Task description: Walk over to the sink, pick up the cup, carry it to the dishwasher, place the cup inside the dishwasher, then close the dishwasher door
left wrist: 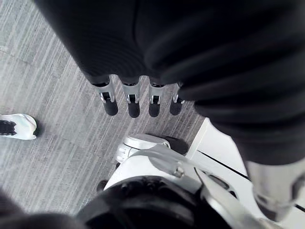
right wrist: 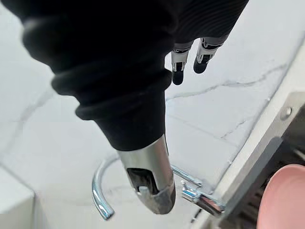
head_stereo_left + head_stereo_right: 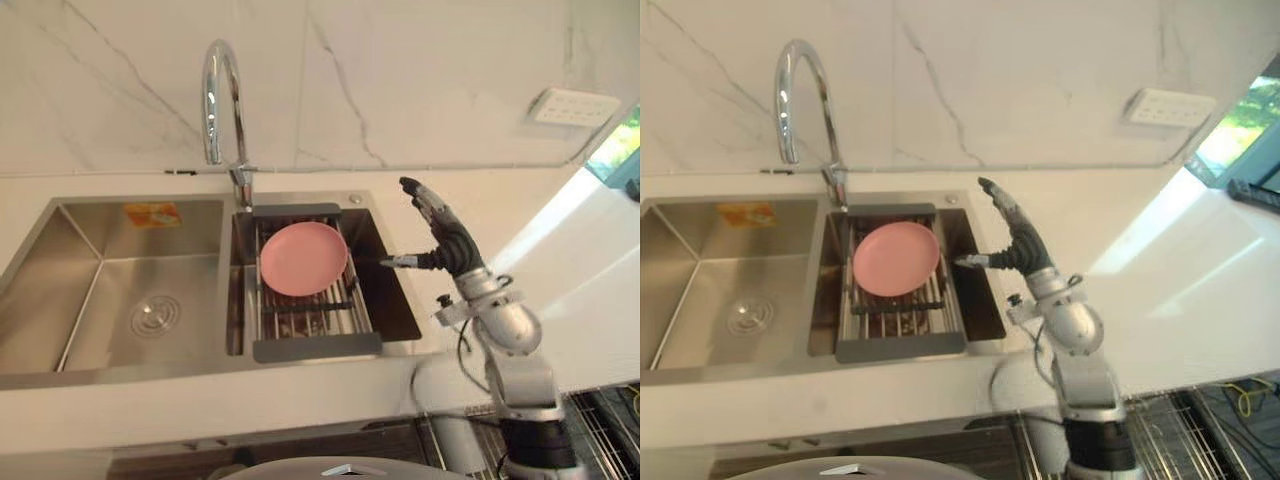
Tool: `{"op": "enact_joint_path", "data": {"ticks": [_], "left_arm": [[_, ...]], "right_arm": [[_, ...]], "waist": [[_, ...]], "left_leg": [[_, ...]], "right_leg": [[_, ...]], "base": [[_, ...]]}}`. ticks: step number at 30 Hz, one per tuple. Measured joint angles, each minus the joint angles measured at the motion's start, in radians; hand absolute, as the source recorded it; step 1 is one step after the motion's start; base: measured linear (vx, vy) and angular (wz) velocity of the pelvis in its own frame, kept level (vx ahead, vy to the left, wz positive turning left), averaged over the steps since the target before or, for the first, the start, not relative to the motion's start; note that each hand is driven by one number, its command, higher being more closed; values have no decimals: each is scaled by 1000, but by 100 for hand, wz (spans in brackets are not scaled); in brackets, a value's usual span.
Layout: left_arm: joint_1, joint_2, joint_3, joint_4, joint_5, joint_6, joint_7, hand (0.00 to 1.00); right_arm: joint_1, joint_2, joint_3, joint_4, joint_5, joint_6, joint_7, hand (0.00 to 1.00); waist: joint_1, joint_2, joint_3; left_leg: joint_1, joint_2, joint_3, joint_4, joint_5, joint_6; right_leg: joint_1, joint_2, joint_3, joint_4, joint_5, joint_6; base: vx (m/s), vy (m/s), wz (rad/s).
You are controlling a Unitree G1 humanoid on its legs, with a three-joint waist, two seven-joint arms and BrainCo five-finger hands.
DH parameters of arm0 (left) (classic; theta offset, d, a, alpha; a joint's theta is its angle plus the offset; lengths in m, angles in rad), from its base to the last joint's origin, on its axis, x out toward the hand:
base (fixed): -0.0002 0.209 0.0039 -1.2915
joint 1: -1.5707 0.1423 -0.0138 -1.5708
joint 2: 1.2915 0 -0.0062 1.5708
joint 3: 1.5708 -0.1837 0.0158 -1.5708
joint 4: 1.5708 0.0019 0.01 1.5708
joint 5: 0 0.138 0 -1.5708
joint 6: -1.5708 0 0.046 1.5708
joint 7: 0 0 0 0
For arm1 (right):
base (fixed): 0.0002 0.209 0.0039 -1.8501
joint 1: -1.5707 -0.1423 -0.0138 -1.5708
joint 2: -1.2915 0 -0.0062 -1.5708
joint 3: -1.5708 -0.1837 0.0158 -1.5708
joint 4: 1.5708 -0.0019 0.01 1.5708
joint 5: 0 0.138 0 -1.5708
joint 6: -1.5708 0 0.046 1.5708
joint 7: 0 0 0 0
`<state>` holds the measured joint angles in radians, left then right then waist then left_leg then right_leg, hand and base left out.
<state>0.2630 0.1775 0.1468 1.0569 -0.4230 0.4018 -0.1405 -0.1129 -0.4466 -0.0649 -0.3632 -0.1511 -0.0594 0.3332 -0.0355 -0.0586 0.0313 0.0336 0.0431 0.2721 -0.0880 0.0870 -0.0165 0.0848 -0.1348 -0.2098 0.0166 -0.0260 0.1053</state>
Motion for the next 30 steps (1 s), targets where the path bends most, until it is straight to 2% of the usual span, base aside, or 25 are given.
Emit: {"op": "enact_joint_path", "data": {"ticks": [3,7,14,19,26,30], "left_arm": [[0,7,0,8,0,16,-4,0],[2,11,-2,8,1,25,-4,0],[3,31,-40,9,5,32,-17,0],[1,34,-40,8,5,36,-18,0],[-4,34,-41,11,5,38,-18,0],[-6,35,-41,13,5,37,-17,0]], "right_arm": [[-83,-71,55,-4,-98,-3,70,0],[-128,-84,116,-4,-189,-17,126,0],[-181,-85,229,18,-372,-105,183,0],[-196,-113,302,88,-512,-117,189,0],[-211,-114,324,149,-631,-86,186,0],[-211,-109,338,179,-684,-83,134,0]], "waist": [[1,1,-9],[3,-3,-24],[20,-19,-34],[28,-23,-38],[34,-22,-38],[37,-18,-35]], "left_leg": [[-6,7,-10,0,12,-5],[-34,8,-25,0,25,-2],[-43,7,-26,0,26,-2],[-51,7,-39,0,29,-1],[-54,7,-45,0,32,-1],[-55,5,-50,0,32,-2]], "right_leg": [[-1,4,-26,-5,-5,-10],[-17,4,-50,-9,-1,-10],[-16,4,-56,-28,17,-13],[-15,4,-74,-31,19,-12],[-15,6,-78,-32,19,-13],[-13,6,-83,-34,18,-12]], "base": [[-73,-8,7],[-38,5,12],[0,0,0],[16,1,8],[3,-1,2],[2,4,3]]}}
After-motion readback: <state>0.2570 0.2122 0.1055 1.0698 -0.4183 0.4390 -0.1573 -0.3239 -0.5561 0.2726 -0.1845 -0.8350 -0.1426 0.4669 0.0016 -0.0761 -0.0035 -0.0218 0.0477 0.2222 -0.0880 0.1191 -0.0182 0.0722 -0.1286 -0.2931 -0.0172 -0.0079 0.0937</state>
